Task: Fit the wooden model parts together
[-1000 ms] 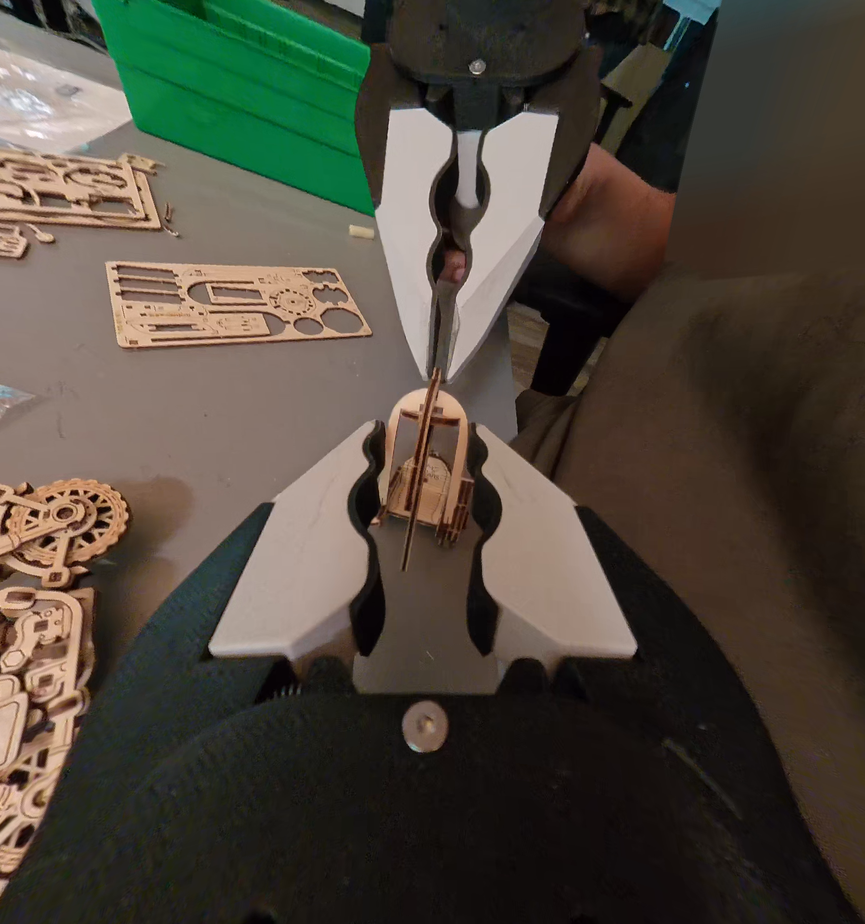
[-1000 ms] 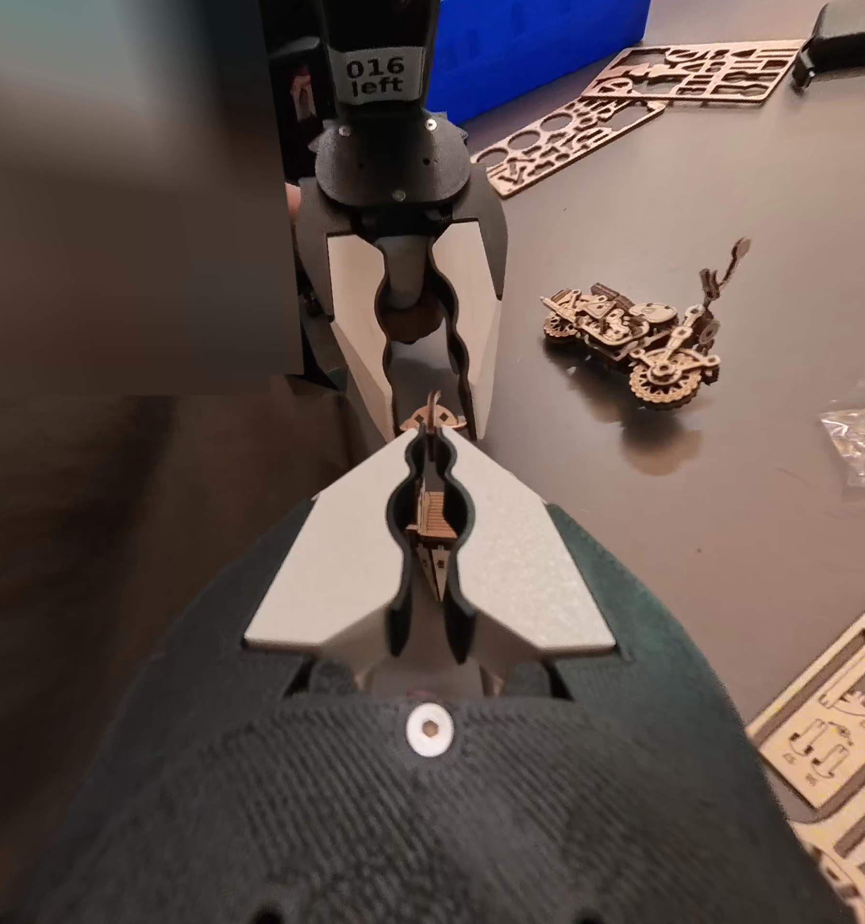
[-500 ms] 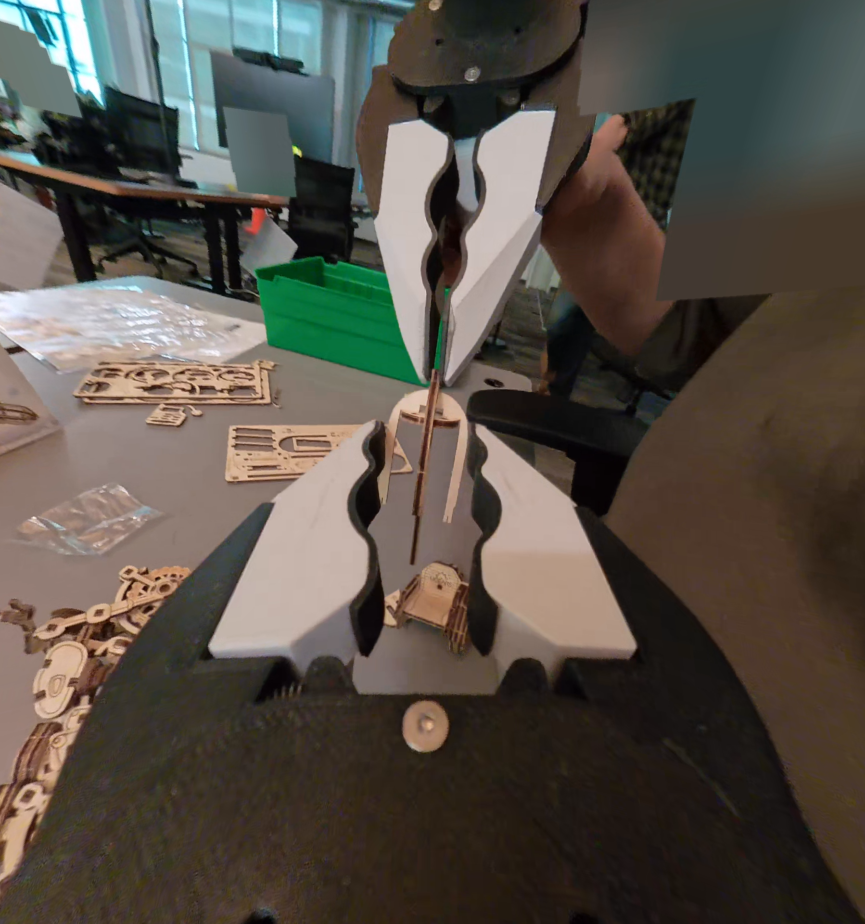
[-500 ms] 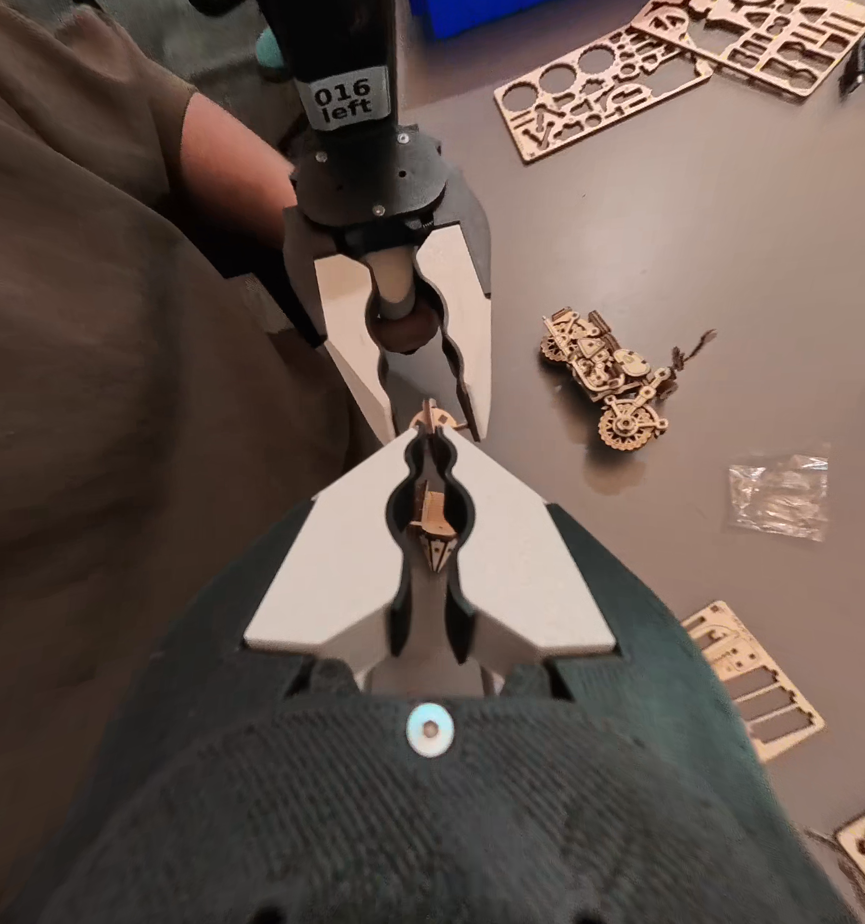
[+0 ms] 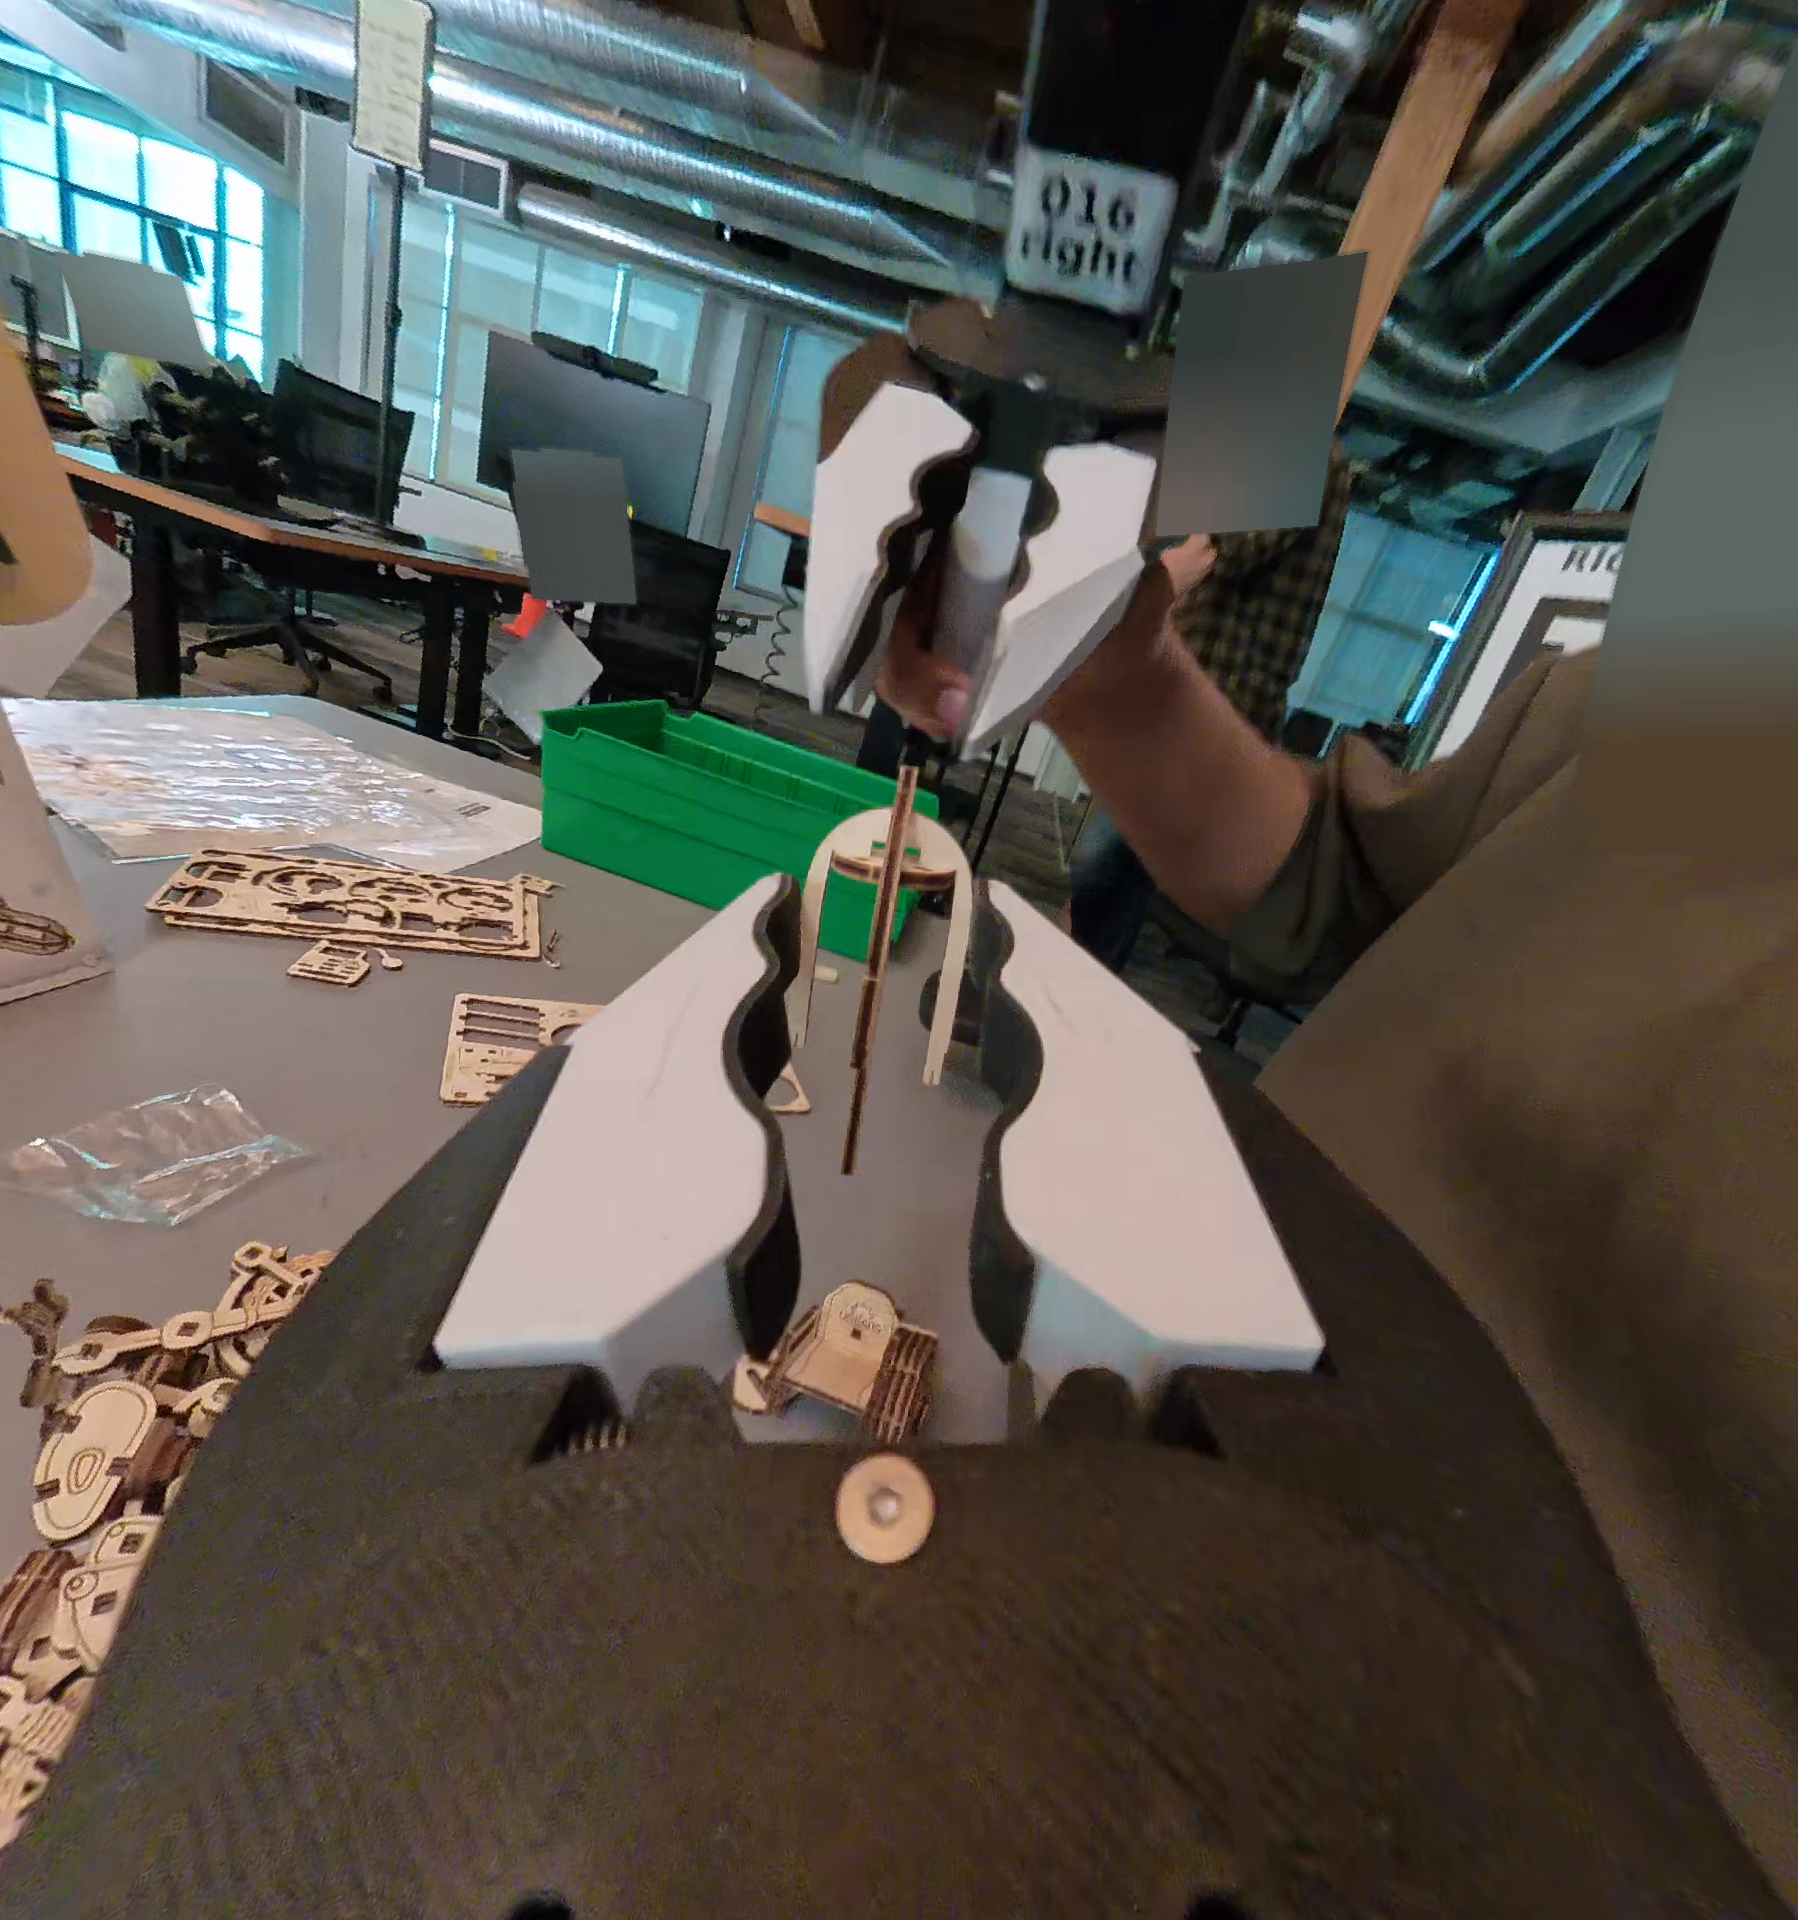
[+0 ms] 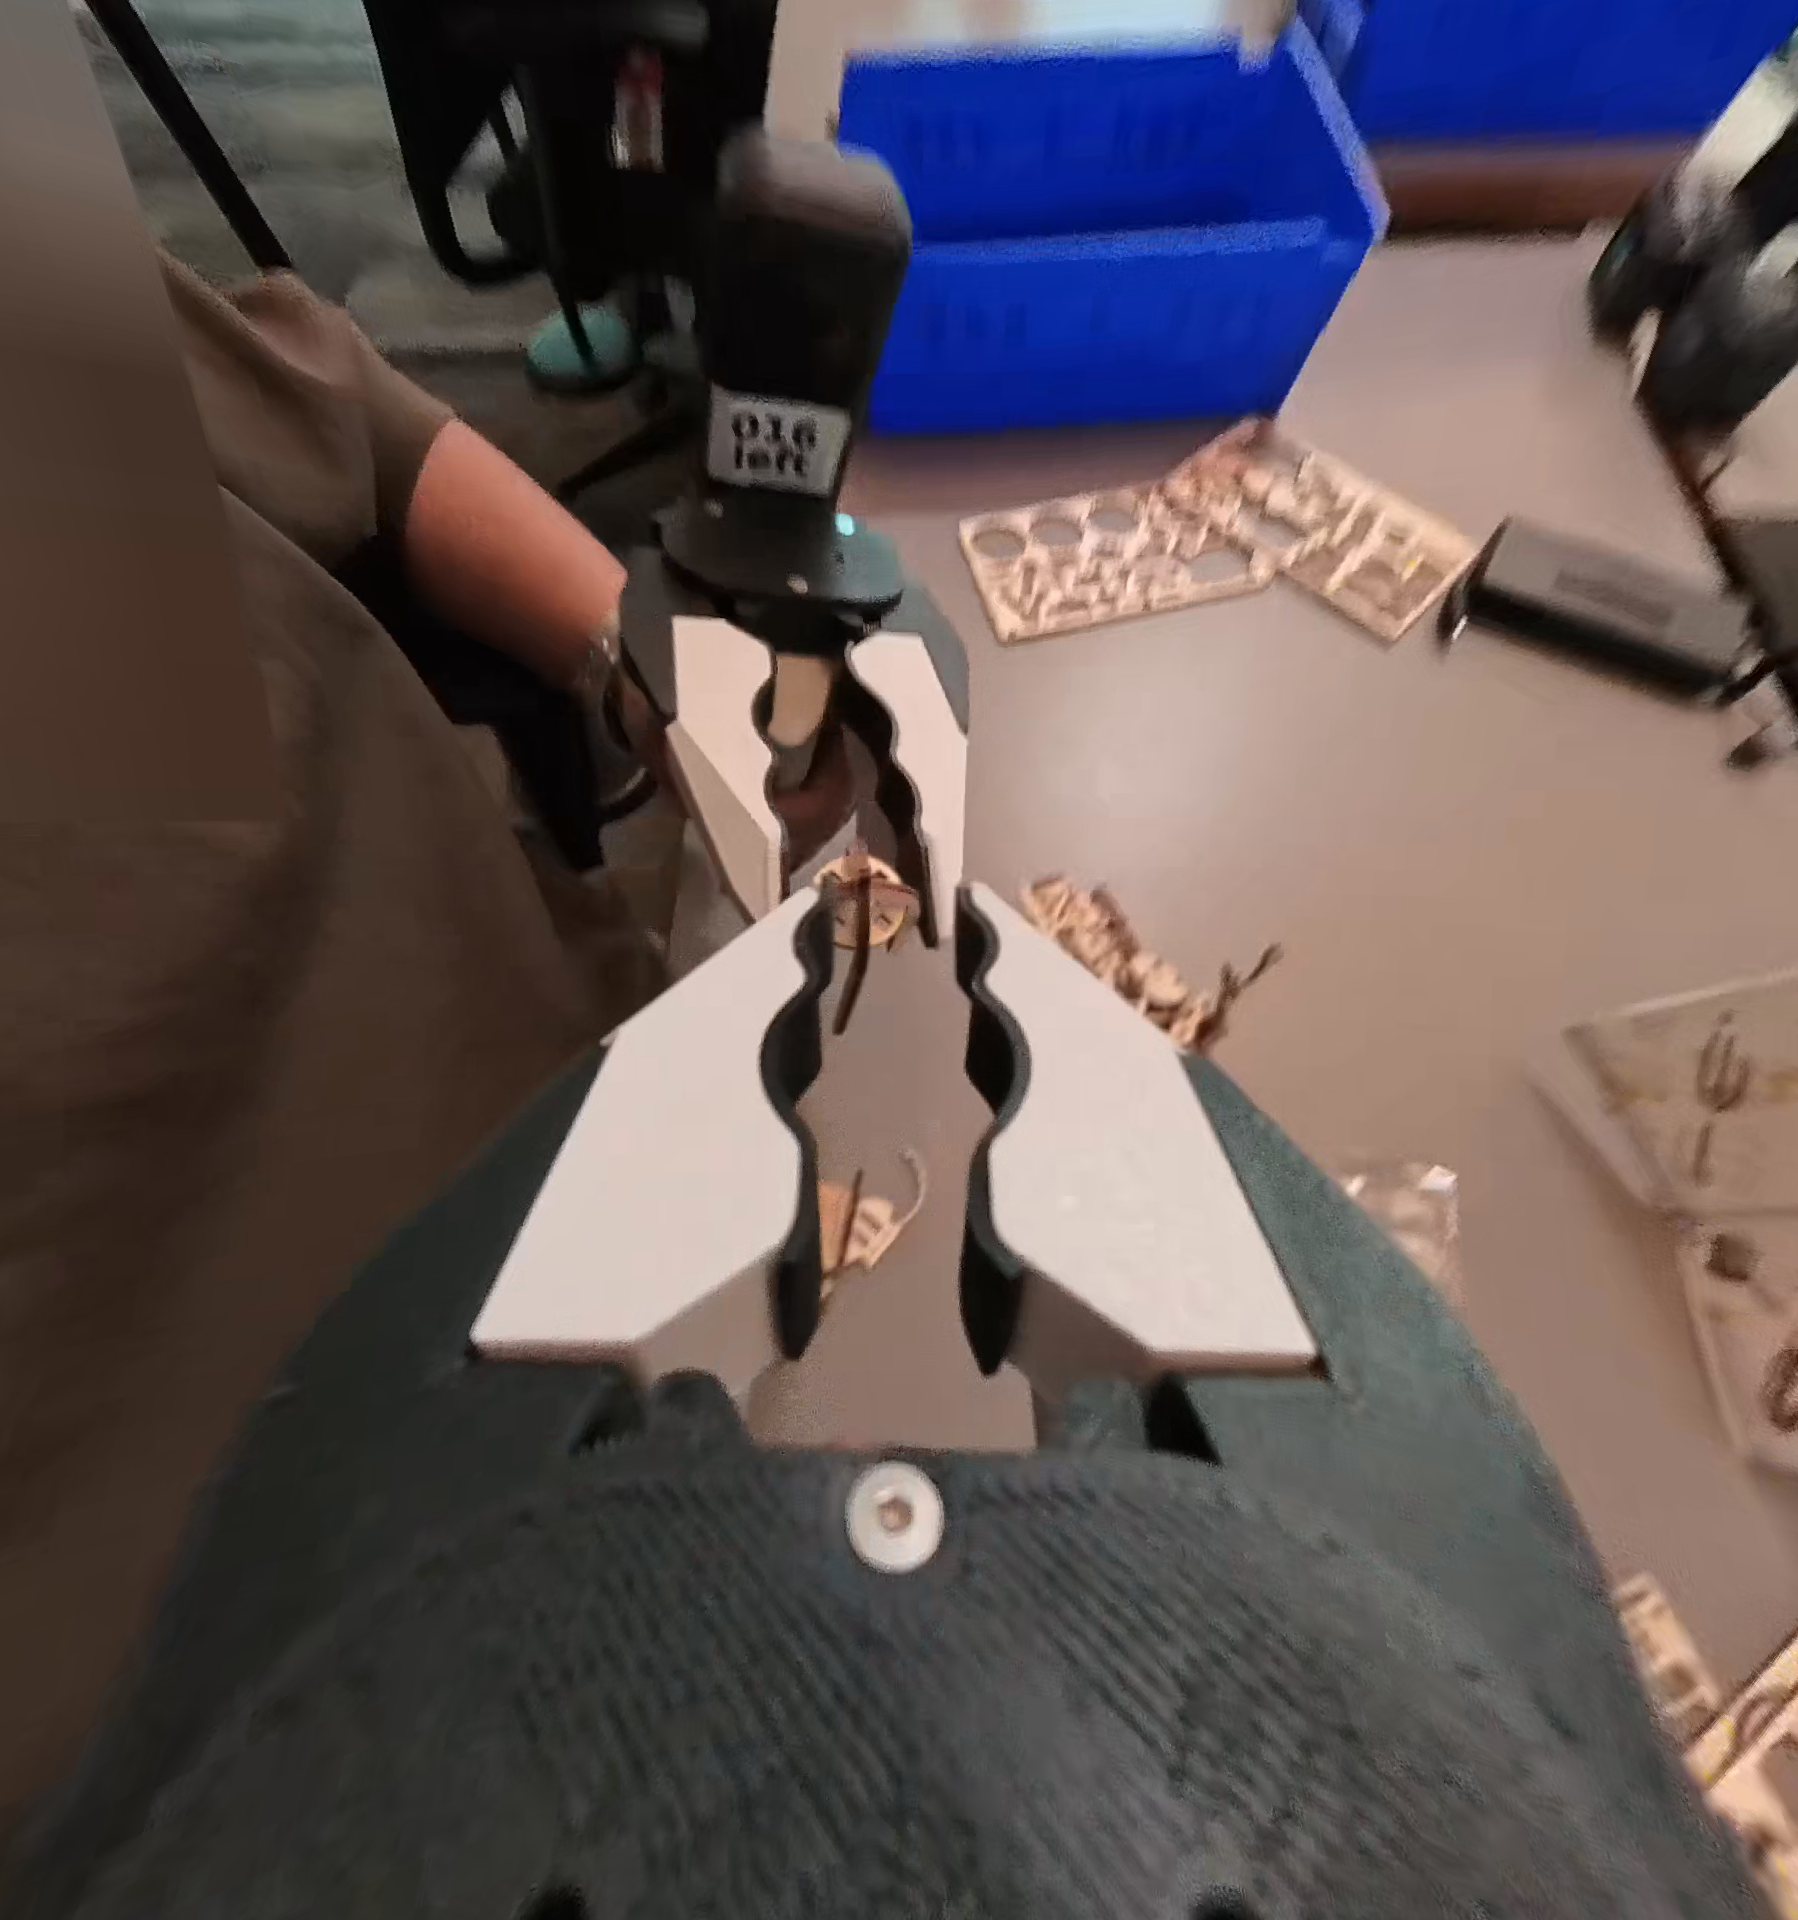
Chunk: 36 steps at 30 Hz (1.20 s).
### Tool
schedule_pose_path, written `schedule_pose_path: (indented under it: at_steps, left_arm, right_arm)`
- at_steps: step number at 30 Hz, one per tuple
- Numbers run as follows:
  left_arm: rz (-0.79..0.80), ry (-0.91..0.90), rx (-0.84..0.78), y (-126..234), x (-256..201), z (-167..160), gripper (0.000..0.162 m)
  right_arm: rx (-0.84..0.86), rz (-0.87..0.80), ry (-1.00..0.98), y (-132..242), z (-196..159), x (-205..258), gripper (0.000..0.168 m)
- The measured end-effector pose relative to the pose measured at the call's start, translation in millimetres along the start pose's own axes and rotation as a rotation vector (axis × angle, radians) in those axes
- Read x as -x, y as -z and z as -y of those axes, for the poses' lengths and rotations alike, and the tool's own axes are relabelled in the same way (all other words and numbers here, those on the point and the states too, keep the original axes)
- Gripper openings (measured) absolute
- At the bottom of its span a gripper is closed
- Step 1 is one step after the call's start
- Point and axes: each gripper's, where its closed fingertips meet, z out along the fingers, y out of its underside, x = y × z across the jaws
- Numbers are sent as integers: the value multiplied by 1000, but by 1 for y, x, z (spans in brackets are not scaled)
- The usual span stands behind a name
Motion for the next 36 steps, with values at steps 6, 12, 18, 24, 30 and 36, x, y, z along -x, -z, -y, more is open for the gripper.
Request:
schedule_pose_path:
  at_steps: [6,12,18,24,30,36]
  left_arm:
    - [-29,120,-81,7,4,16,31]
    - [-20,130,-93,7,5,18,31]
    - [-8,75,-70,6,0,16,31]
    - [-1,76,-56,4,1,13,31]
    - [9,78,-51,3,2,12,31]
    - [27,99,-51,3,6,10,31]
  right_arm:
    - [-277,-224,399,18,12,0,43]
    - [-159,-465,770,-3,3,-1,44]
    - [-131,-506,843,-12,0,0,33]
    - [-91,-503,848,-19,-5,1,29]
    - [-83,-517,855,-22,-6,0,24]
    - [-62,-549,861,-21,-9,-4,21]
